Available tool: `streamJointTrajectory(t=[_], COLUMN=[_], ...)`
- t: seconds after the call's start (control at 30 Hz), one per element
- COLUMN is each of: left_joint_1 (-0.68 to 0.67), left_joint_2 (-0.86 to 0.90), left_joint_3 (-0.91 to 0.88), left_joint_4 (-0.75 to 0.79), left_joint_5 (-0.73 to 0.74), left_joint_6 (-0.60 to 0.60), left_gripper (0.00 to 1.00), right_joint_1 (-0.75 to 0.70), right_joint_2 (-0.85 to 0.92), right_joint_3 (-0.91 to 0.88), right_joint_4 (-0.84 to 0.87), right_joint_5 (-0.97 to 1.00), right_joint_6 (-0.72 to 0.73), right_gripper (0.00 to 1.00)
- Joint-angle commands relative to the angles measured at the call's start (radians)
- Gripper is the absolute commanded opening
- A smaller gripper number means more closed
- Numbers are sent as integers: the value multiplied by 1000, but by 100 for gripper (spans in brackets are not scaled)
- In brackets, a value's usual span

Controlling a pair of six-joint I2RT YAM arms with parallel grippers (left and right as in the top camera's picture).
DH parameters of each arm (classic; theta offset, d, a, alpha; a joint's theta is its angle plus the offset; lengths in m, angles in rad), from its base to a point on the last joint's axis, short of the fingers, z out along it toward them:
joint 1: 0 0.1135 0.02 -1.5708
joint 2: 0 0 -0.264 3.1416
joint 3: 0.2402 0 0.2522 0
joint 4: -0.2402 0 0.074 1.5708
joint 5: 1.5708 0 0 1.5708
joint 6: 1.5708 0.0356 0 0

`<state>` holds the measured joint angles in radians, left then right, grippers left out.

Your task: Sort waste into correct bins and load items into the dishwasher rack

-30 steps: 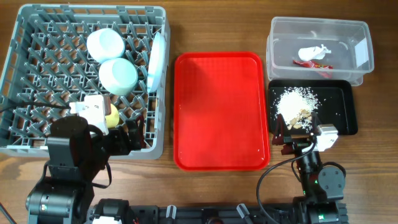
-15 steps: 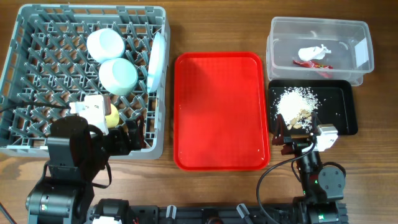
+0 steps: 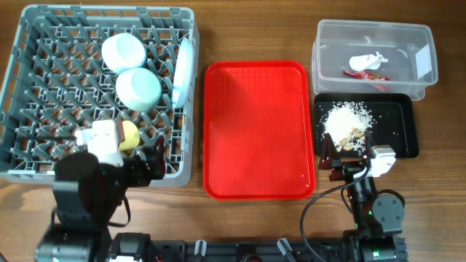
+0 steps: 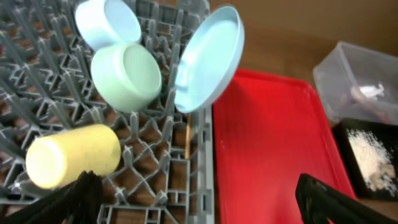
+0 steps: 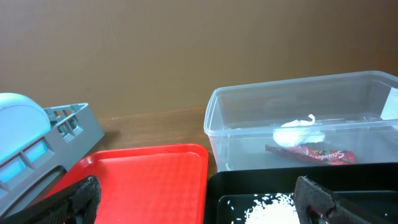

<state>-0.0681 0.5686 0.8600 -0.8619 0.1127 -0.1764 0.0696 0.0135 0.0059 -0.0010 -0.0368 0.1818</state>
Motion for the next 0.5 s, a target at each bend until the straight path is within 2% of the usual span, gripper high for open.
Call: streamJointTrajectory(t=[0.0, 0.17, 0.37, 0.47], left_joint_1=[9, 32, 42, 42], left_joint_2=[-150, -414, -561, -566], left_joint_3=[-206, -565, -858, -854], left_joint_4=[142, 510, 980, 978], left_joint_5=[-13, 2, 2, 7], left_joint_6=[19, 13, 27, 127], left_gripper=[100, 100, 100, 100], right_joint_1=[5, 5, 5, 5], right_joint_2=[-9, -9, -9, -9], right_joint_3=[0, 0, 0, 0], right_joint_4=[3, 3, 3, 3], right_joint_5=[-15, -15, -15, -15], right_joint_6=[4, 4, 4, 4], right_gripper=[100, 100, 100, 100])
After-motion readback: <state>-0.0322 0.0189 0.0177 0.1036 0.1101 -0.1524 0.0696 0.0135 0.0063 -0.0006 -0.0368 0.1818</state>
